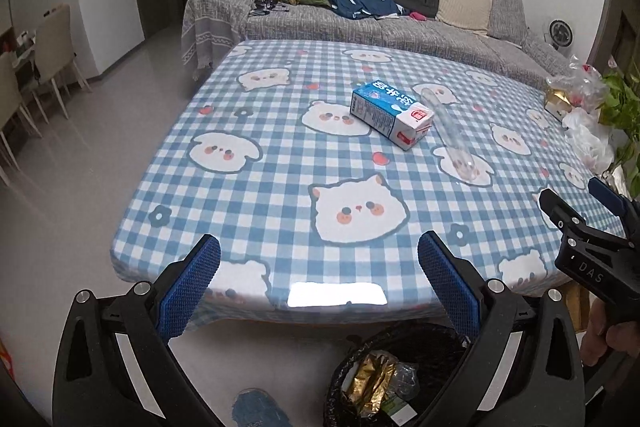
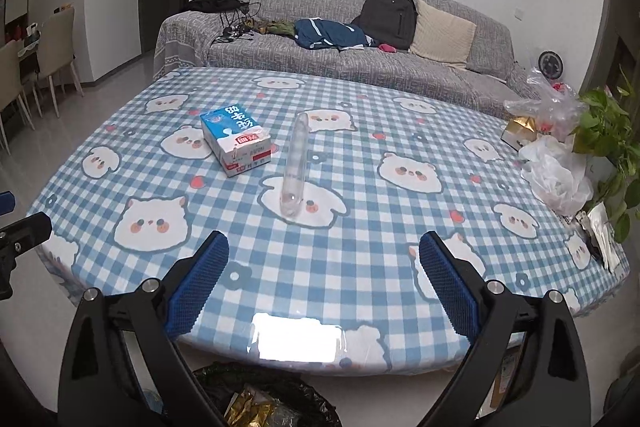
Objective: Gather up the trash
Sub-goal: 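Move both open tools back over the table toward the milk carton and tube, then grasp the milk carton with the left tool while the right tool grasps the clear tube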
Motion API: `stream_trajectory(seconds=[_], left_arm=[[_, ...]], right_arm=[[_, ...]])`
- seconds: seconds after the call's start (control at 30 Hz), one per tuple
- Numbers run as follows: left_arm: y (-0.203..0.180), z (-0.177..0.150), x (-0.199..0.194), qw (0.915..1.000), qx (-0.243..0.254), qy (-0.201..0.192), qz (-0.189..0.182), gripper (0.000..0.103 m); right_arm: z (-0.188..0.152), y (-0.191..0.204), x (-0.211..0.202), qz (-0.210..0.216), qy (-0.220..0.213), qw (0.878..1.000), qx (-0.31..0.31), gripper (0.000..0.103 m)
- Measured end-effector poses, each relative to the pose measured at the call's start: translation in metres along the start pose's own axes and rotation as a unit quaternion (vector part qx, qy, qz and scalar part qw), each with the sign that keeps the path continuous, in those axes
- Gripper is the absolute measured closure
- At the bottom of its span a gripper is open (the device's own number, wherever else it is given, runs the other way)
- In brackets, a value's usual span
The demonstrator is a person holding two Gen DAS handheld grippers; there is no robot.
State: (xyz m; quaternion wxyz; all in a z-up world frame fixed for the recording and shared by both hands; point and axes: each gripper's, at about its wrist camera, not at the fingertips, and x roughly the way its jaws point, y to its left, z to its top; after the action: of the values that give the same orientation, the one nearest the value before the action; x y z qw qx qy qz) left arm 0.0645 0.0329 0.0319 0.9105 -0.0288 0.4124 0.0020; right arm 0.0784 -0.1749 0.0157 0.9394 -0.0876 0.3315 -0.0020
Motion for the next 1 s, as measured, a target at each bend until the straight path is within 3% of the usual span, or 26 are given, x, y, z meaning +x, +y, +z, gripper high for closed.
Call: stream_trajectory(seconds=[0.5,1.0], left_arm=[[-0.016,0.075,0.079,0.9998,-0.011,0.017,0.007,0.006],[-0.052,0.155,0.162,0.9971,-0.049,0.055,0.018,0.006]], right_arm=[[0.052,-0.004,0.098,0.042,0.046,0.998,0.014,0.035],[0.077,0.003,0.185,0.063,0.088,0.994,0.022,0.044]])
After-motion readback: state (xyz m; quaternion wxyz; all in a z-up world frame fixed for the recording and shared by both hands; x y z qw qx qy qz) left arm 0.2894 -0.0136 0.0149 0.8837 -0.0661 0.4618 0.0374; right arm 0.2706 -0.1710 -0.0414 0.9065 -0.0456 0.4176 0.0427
